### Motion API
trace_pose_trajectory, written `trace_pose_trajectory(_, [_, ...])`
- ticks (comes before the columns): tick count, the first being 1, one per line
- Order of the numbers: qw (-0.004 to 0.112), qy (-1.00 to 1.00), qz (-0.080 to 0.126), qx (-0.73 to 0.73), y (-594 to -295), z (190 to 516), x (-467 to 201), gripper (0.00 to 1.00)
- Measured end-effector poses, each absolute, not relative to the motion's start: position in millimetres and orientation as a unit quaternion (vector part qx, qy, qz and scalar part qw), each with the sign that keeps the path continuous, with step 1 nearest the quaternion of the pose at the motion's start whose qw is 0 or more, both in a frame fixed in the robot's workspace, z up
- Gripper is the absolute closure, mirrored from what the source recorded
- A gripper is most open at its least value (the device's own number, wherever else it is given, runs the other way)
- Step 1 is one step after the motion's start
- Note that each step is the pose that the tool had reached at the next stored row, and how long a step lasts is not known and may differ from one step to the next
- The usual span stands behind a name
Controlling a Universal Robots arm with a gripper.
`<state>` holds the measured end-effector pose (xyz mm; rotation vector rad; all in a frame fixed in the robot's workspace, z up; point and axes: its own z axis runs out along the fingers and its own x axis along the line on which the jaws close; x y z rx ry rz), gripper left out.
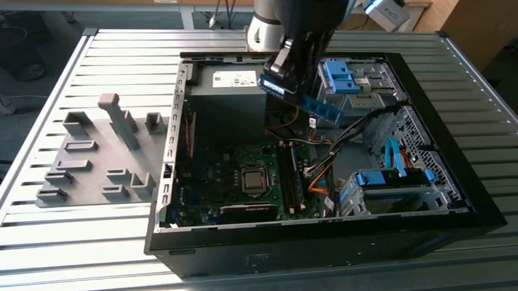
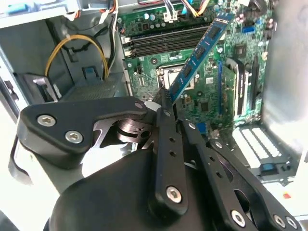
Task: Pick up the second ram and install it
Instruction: 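Insert the second ram into the second slot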
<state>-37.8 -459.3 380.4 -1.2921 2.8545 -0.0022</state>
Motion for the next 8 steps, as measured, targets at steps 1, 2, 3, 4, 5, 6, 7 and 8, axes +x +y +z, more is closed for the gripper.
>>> trace_pose_trajectory(1, [0.004,0.914,-0.001,-0.405,-459.3,380.2,-37.8,0.86])
trace_pose_trajectory(2, [0.004,0.918,-0.001,-0.397,-459.3,380.0,-37.8,0.86])
trace_pose_trajectory(3, [0.004,0.921,-0.001,-0.389,-459.3,379.8,-37.8,0.86])
trace_pose_trajectory(4, [0.004,0.925,-0.001,-0.381,-459.3,379.5,-37.8,0.86])
trace_pose_trajectory(5, [0.004,0.928,-0.001,-0.372,-459.3,379.3,-37.9,0.86])
trace_pose_trajectory(6, [0.004,0.931,-0.001,-0.364,-459.3,379.1,-37.8,0.86])
trace_pose_trajectory(7, [0.004,0.934,-0.001,-0.356,-459.3,378.9,-37.8,0.86])
trace_pose_trajectory(8, [0.004,0.937,-0.001,-0.348,-459.3,378.7,-37.9,0.86])
